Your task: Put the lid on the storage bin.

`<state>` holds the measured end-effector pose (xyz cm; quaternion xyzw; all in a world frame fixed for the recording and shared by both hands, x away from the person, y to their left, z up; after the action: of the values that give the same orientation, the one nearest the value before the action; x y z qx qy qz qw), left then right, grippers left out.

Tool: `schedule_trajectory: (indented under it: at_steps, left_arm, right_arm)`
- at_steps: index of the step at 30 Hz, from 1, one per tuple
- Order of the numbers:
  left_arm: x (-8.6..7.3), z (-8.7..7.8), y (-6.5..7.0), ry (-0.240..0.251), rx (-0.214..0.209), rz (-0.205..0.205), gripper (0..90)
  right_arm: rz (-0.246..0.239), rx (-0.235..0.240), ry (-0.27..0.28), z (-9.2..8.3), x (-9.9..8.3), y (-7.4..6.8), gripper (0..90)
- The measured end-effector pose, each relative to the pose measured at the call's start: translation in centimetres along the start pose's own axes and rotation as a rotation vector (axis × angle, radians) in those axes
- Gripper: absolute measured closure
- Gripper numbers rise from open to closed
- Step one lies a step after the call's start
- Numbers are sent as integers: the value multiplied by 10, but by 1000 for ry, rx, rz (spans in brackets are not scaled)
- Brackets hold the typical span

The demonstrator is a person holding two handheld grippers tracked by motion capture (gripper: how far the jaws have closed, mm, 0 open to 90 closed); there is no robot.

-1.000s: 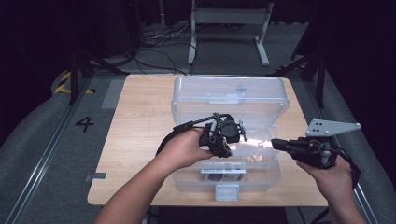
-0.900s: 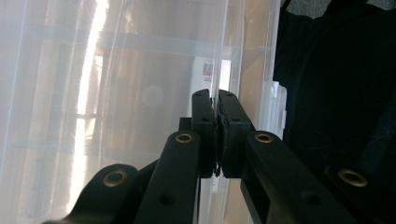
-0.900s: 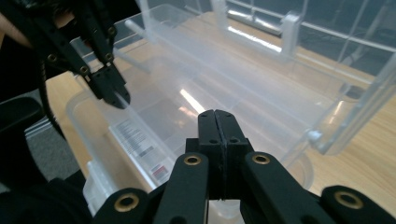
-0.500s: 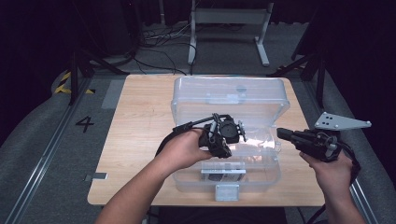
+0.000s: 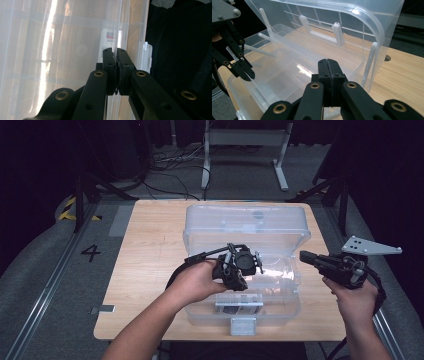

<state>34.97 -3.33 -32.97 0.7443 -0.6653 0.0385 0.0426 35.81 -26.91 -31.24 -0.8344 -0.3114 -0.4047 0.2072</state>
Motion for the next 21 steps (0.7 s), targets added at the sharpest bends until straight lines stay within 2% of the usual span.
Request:
schedule_trajectory:
  at_steps: [11, 21]
  left_arm:
    - [-2, 5, 5, -1, -11, 2, 868]
    - [-5, 7, 7, 1, -23, 4, 862]
  right_arm:
    - [27, -6, 9, 4, 1, 7, 900]
    - [28, -15, 19, 4, 2, 8, 900]
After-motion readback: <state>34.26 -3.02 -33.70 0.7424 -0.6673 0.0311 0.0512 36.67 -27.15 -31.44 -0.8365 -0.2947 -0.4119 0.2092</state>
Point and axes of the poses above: each handheld gripper's, and its own axes: z roughly forward along the jaws, x roughly out of its top, y roughly to its right, the point moved 5 cm from there along z, roughly forward along the jaws, and after that the axes turned 13 degrees about -y, right-handed, at the moved point
